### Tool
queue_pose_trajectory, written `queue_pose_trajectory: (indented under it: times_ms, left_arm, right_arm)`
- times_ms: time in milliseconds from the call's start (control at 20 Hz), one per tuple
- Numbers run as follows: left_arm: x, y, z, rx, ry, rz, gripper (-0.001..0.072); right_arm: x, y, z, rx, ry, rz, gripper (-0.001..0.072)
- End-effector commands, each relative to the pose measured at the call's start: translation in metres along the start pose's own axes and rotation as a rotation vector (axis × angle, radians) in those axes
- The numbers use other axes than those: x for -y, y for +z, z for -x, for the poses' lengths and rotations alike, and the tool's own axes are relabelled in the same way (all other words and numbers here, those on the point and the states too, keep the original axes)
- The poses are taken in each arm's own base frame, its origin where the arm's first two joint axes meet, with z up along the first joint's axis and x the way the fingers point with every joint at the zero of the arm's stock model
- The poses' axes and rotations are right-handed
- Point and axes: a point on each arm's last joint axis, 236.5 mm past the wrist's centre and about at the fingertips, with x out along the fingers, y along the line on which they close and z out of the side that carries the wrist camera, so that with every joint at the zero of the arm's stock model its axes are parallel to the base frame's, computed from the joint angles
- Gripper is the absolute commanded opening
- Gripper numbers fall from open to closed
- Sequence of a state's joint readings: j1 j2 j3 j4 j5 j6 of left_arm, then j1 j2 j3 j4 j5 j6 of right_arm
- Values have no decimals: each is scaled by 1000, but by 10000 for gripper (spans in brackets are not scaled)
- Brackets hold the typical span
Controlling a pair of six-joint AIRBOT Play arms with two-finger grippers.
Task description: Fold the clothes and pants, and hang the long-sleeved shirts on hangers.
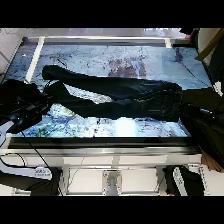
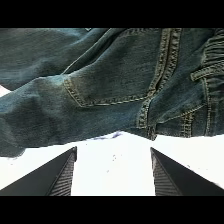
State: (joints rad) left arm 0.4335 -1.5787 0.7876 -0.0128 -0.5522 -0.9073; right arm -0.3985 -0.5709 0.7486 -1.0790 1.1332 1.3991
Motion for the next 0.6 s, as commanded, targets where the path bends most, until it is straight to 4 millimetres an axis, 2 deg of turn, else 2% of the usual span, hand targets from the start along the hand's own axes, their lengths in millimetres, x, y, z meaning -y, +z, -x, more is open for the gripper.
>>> queue_pose_trajectory:
  times_ms: [0, 100, 200, 250, 450, 550]
  left_arm:
    - [11, 3, -5, 1, -22, -47, 10]
    - [30, 7, 6, 22, -56, -141, 12]
    - [59, 15, 27, 64, -97, -210, 12]
    - [73, 17, 40, 81, -107, -276, 11]
    - [137, 25, 106, 194, -176, -477, 9]
    - [181, 26, 139, 260, -228, -597, 8]
  right_arm:
    - [-3, 0, 0, 1, 10, -8, 517]
    - [-2, 0, 0, 0, 9, -8, 517]
    - [1, -4, 1, -16, -7, 3, 517]
    - [9, -11, 1, -46, -42, 20, 517]
    - [54, -45, 12, -201, -227, 93, 517]
    - [59, -43, 13, -197, -246, 102, 517]
